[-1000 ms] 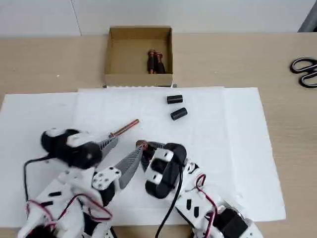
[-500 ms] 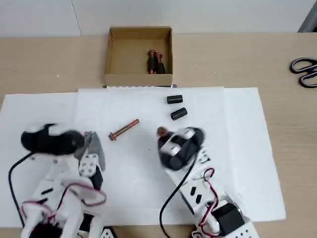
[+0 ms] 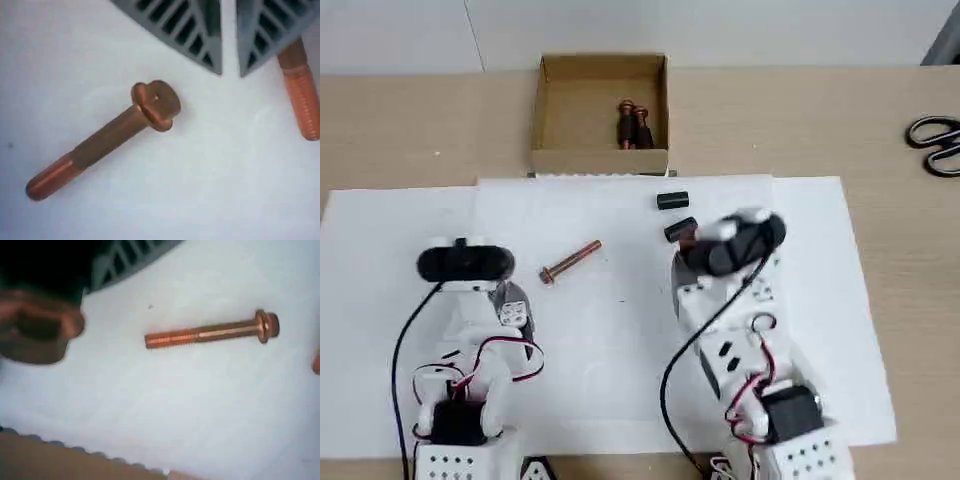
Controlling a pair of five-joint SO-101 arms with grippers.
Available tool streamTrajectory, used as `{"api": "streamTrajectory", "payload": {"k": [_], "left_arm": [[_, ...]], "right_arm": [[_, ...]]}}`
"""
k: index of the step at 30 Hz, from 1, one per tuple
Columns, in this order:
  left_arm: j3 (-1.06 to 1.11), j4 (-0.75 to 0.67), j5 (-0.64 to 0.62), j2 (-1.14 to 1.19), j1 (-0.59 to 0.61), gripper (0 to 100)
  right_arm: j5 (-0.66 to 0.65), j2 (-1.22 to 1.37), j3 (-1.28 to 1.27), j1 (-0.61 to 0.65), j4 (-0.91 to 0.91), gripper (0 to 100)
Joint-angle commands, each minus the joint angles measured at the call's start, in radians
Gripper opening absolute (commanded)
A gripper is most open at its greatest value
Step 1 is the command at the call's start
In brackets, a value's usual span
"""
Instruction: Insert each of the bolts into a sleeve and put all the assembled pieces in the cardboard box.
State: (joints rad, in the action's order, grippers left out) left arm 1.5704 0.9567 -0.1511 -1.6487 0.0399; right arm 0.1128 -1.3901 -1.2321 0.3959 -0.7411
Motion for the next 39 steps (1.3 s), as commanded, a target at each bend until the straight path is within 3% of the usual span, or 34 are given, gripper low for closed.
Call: {"api": "streamTrajectory", "payload": {"k": [1,14,20,28,33,39], "left_arm": [[0.031,-0.074,0.071,-0.005,0.006,1],[0.102,-0.253,0.091,-0.005,0.002,1],[0.104,-0.250,0.091,-0.005,0.008,1],[0.104,-0.249,0.091,-0.005,0.009,1],[0.104,-0.249,0.091,-0.005,0.009,1],[0.104,-0.249,0.091,-0.005,0.009,1]], "right_arm": [[0.021,0.286,0.255,-0.008,0.001,0.3],[0.002,1.196,1.099,-0.012,0.035,0.3],[-0.181,1.504,1.428,-0.010,0.044,0.3],[-0.327,1.905,1.832,-0.021,0.114,0.3],[-0.460,2.123,2.013,-0.021,0.262,0.5],[-0.562,2.273,2.163,-0.016,0.263,0.9]]}}
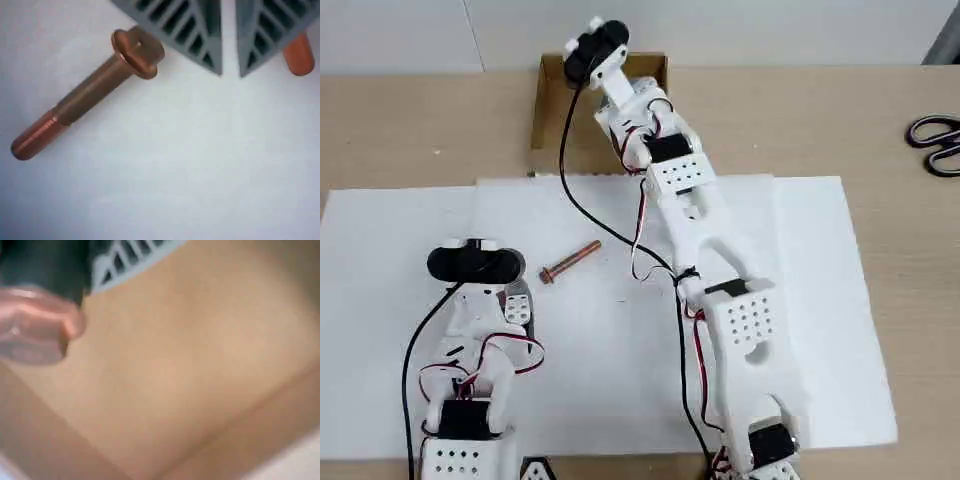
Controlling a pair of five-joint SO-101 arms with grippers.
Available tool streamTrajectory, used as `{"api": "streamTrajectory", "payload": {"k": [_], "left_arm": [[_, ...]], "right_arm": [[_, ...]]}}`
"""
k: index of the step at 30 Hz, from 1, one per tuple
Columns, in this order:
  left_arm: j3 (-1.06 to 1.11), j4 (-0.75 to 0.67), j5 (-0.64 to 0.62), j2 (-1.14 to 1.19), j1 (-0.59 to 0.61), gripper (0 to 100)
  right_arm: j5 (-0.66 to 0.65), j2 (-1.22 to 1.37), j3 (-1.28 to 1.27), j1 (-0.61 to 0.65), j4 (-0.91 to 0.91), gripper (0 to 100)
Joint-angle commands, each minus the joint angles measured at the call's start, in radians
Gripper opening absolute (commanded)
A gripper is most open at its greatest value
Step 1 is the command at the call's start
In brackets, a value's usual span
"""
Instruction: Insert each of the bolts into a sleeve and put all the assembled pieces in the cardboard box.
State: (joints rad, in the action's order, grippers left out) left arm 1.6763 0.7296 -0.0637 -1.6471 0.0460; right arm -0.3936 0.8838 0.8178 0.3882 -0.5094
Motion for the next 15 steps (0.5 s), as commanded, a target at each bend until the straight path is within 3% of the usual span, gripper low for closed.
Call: {"api": "streamTrajectory", "payload": {"k": [1,8,15], "left_arm": [[-0.002,-0.021,0.003,-0.006,0.003,1],[-0.002,-0.021,0.003,-0.006,0.003,1],[-0.002,-0.021,0.003,-0.006,0.003,1]], "right_arm": [[-0.083,0.008,0.118,-0.008,0.019,1.3],[-0.127,0.012,0.121,-0.004,-0.110,22.2],[-0.127,-0.010,0.161,0.007,-0.194,15.5]]}}
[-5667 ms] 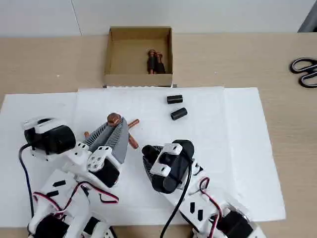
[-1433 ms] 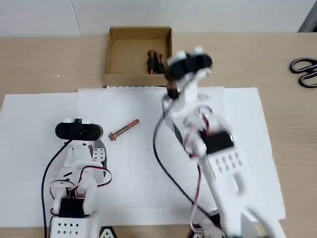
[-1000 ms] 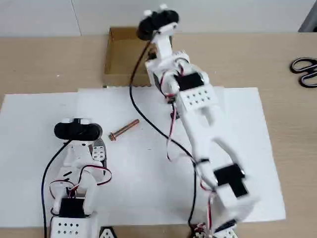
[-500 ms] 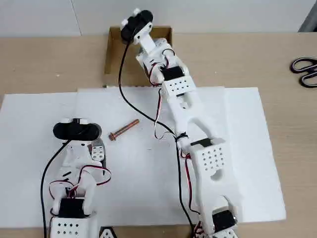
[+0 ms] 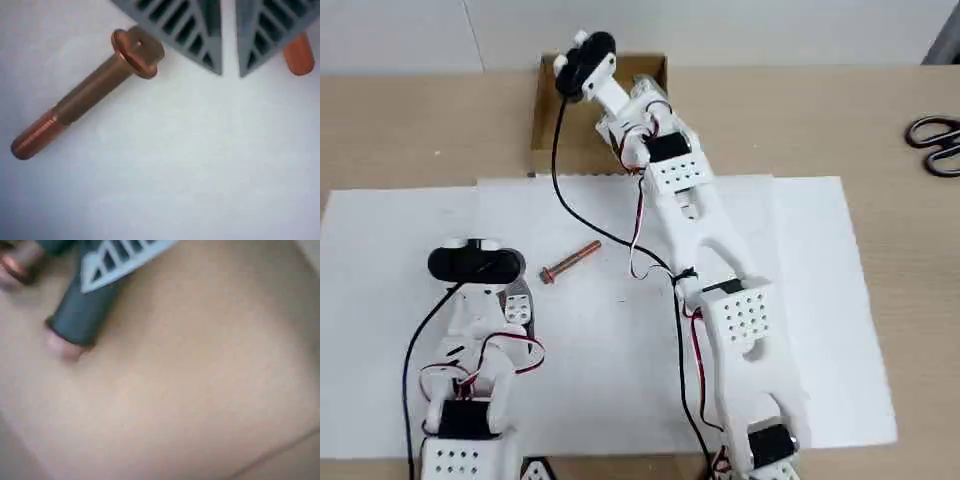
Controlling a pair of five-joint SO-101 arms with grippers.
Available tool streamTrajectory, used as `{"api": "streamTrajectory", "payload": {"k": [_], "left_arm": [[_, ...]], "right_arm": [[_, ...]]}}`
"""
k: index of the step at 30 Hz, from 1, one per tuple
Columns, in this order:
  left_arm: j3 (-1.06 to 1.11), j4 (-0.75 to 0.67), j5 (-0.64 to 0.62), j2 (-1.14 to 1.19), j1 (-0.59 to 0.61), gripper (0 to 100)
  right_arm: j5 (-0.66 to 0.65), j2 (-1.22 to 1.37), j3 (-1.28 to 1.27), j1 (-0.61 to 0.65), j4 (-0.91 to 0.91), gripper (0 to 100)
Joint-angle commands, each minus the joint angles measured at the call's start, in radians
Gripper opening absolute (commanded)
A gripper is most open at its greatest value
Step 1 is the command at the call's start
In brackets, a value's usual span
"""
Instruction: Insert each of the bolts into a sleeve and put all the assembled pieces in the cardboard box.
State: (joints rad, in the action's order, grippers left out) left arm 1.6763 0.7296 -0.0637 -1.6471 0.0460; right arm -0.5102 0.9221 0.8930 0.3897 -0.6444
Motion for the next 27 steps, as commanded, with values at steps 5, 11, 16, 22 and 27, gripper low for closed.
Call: {"api": "streamTrajectory", "payload": {"k": [5,11,16,22,27], "left_arm": [[-0.002,-0.021,0.003,-0.006,0.003,1],[-0.002,-0.021,0.003,-0.006,0.003,1],[-0.002,-0.021,0.003,-0.006,0.003,1],[-0.002,-0.021,0.003,-0.006,0.003,1],[-0.002,-0.021,0.003,-0.006,0.003,1]], "right_arm": [[-0.009,-0.117,0.176,0.022,-0.252,6.5],[-0.009,-0.203,0.227,0.016,-0.460,1.9],[0.071,-0.265,0.244,0.016,-0.648,1.8],[0.203,-0.329,0.244,0.007,-0.929,1.8],[0.236,-0.340,0.201,-0.081,-1.035,1.8]]}}
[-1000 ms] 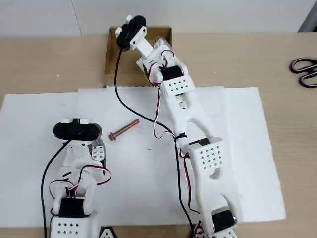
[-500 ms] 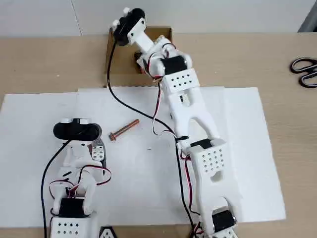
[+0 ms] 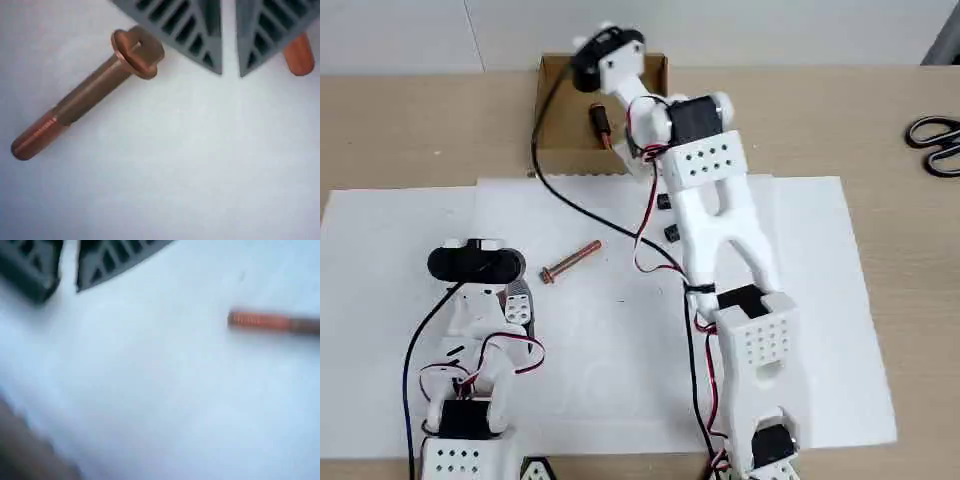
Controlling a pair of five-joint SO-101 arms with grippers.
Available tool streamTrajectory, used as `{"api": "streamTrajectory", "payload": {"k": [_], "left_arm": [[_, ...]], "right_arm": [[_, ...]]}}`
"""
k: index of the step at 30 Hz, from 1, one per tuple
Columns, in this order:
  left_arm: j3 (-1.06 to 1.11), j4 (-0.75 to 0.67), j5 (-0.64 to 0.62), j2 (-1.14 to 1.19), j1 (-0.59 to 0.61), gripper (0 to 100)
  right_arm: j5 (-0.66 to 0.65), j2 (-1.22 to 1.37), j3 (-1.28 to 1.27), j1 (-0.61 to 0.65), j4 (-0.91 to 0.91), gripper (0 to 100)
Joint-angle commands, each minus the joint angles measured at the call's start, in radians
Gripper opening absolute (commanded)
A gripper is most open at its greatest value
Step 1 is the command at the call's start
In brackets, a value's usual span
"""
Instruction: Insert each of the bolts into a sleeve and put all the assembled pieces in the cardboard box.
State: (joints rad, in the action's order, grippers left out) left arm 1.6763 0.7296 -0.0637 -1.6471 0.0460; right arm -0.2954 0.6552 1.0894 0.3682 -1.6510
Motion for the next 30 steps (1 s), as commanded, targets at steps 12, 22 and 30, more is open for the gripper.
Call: {"api": "streamTrajectory", "payload": {"k": [12,22,30], "left_arm": [[-0.002,-0.020,0.003,-0.006,0.005,1],[-0.002,-0.020,0.003,-0.006,0.005,1],[-0.002,-0.020,0.003,-0.006,0.005,1]], "right_arm": [[0.341,-0.076,-0.284,-0.110,-0.039,1.9],[0.098,-0.074,-0.279,-0.114,-0.033,1.8],[0.331,-0.067,-0.282,-0.088,-0.038,2.3]]}}
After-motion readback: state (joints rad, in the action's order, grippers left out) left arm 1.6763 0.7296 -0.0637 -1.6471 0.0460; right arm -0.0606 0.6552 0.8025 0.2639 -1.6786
